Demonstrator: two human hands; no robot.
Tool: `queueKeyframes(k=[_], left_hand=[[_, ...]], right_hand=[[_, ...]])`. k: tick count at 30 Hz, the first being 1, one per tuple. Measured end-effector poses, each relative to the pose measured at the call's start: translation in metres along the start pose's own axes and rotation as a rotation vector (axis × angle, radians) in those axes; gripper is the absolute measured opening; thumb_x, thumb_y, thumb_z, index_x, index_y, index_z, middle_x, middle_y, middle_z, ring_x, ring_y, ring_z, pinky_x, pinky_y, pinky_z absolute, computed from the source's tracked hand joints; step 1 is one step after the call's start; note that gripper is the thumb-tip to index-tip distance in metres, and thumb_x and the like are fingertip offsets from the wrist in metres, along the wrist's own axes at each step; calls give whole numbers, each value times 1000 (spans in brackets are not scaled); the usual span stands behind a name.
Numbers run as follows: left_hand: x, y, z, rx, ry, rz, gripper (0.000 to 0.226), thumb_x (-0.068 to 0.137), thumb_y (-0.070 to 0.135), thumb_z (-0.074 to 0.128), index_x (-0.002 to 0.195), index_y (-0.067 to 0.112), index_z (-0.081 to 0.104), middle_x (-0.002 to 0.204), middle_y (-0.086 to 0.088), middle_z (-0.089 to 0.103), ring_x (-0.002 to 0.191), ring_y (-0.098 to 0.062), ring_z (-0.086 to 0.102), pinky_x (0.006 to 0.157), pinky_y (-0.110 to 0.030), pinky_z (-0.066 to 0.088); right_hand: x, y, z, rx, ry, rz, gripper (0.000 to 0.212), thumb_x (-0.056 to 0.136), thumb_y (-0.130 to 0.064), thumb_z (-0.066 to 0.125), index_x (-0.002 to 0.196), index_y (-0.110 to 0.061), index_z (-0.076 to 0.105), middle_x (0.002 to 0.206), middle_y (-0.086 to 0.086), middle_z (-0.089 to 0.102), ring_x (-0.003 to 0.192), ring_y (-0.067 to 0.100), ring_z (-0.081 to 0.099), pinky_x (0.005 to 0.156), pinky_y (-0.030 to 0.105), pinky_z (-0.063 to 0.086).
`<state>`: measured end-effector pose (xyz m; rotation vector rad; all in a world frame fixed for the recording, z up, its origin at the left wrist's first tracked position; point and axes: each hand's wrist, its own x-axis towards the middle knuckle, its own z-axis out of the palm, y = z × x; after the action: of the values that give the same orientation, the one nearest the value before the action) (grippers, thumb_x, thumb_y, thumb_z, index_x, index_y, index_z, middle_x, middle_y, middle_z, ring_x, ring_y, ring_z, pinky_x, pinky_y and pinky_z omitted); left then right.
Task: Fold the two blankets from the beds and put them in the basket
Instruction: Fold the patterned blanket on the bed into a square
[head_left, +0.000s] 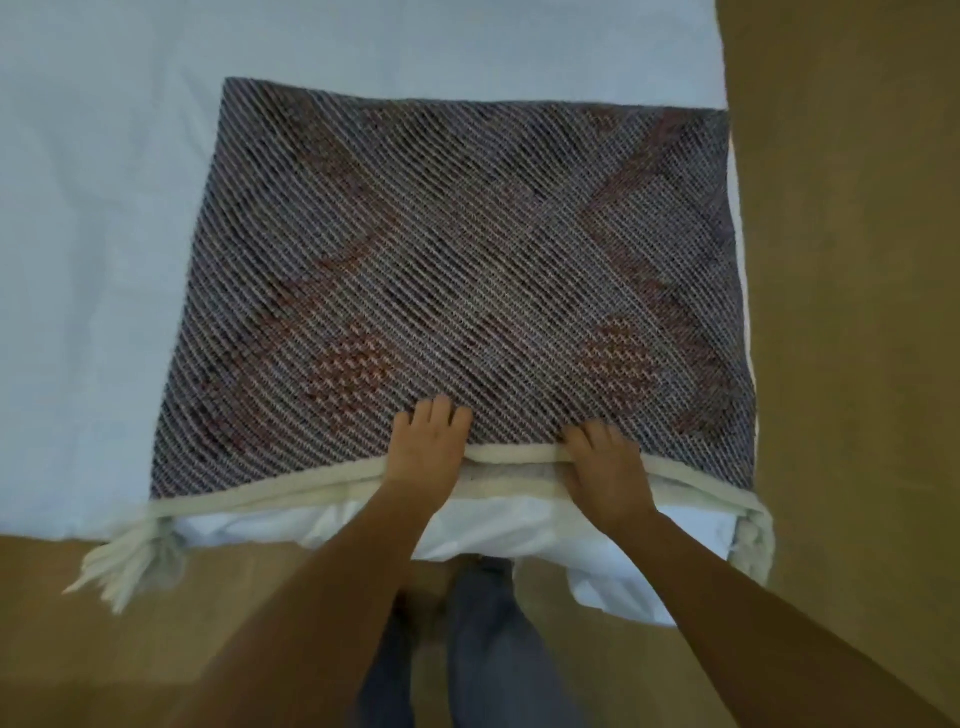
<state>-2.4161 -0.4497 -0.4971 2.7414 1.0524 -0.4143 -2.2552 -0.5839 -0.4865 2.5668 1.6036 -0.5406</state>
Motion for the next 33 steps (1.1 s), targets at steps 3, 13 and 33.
queueKeyframes(k=[3,13,33], left_hand=[[9,4,-8,46,-23,92,34,88,15,44,122,16,39,119,-8,45,107,-26,45,87,-37,37],[-33,26,17,-37,-403,139,43,89,12,47,131,13,38,133,-8,42,120,-24,40,99,-34,40],[-39,34,16,-15,-77,-304,44,73,9,63,116,9,60,99,-17,60,87,-35,58,79,-48,45]], right_hand=[[18,3,-1,-41,-44,-65,27,83,-15,56,109,-8,56,110,11,56,102,30,51,82,37,39],[3,7,12,26,-260,-232,24,85,-17,47,105,-8,57,111,10,58,103,25,53,75,29,41],[-20,35,4,179,-94,-149,29,48,-14,72,68,-8,52,71,11,54,63,29,55,54,33,44]])
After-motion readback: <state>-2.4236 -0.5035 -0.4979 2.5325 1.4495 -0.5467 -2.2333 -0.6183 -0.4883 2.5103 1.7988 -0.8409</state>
